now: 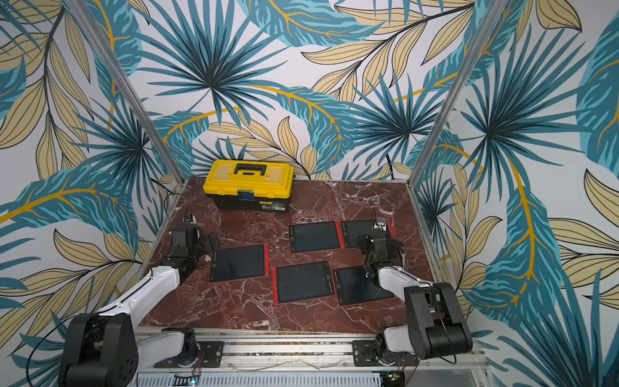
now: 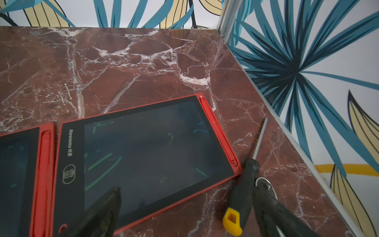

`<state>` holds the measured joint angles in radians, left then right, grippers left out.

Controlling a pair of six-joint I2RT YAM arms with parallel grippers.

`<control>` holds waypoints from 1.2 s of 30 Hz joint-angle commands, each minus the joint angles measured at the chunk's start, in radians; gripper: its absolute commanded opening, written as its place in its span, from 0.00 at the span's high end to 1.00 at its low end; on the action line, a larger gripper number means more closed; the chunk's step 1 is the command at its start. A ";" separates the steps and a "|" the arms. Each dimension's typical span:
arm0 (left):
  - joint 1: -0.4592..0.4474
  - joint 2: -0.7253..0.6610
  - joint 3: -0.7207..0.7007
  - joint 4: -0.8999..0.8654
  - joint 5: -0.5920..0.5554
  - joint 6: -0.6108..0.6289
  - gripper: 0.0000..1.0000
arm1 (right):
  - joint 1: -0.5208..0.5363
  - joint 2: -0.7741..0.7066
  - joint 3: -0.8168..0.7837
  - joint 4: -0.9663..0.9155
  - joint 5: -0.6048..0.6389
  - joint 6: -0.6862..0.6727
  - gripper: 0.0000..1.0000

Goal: Place the stylus back onto the writing tablet
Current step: Reset both arms

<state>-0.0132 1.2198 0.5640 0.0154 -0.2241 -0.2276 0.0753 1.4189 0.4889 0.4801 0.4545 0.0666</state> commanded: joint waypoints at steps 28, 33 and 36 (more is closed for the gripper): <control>0.010 -0.136 -0.289 0.525 0.130 0.125 0.00 | -0.074 0.081 -0.135 0.465 -0.126 -0.014 0.00; 0.003 0.068 -0.201 0.647 0.174 0.158 0.01 | -0.074 0.082 -0.135 0.466 -0.128 -0.014 0.00; 0.012 0.061 -0.231 0.712 0.176 0.192 0.00 | -0.074 0.082 -0.134 0.464 -0.127 -0.013 0.00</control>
<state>-0.0120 1.2907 0.3141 0.5968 -0.0689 -0.0742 0.0032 1.4982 0.3534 0.9264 0.3317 0.0658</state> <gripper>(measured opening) 0.996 0.994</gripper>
